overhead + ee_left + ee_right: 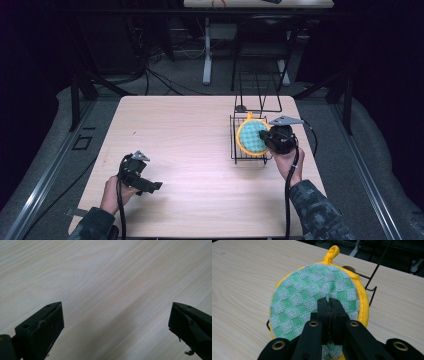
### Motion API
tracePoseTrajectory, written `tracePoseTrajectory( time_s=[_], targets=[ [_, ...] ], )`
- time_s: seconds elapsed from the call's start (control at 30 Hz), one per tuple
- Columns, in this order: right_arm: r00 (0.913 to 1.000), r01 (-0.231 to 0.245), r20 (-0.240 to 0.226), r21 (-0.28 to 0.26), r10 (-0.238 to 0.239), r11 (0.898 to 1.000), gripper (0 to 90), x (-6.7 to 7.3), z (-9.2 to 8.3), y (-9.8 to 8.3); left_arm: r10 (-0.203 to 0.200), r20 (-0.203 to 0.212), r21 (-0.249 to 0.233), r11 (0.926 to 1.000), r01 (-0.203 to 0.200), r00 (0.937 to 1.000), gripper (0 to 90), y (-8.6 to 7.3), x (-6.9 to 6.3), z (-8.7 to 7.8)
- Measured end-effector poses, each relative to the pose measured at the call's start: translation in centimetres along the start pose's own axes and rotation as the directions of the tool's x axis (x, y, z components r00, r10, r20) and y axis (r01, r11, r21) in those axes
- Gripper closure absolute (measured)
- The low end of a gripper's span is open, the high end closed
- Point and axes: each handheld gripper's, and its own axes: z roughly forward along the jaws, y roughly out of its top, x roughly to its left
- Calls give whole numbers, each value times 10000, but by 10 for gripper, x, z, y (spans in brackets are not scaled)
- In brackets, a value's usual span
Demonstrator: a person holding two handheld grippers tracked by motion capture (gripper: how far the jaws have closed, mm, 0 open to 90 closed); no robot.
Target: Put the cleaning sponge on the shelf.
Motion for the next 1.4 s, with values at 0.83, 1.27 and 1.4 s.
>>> tracePoseTrajectory(
  time_s=[0.83,1.27,1.4],
  targets=[
    [9981,-330,522,242,317,9992,881,-5,36,-17,-59,-3,-26,10000,59,10000,0,0,-1,0],
    [9960,-722,565,594,689,9956,873,-10,57,-25,-81,15,-13,10000,81,10000,0,-1,0,0],
    [9947,-869,603,613,832,9943,868,-11,57,-26,-82,5,1,10000,82,10000,0,-1,0,0]
  ],
)
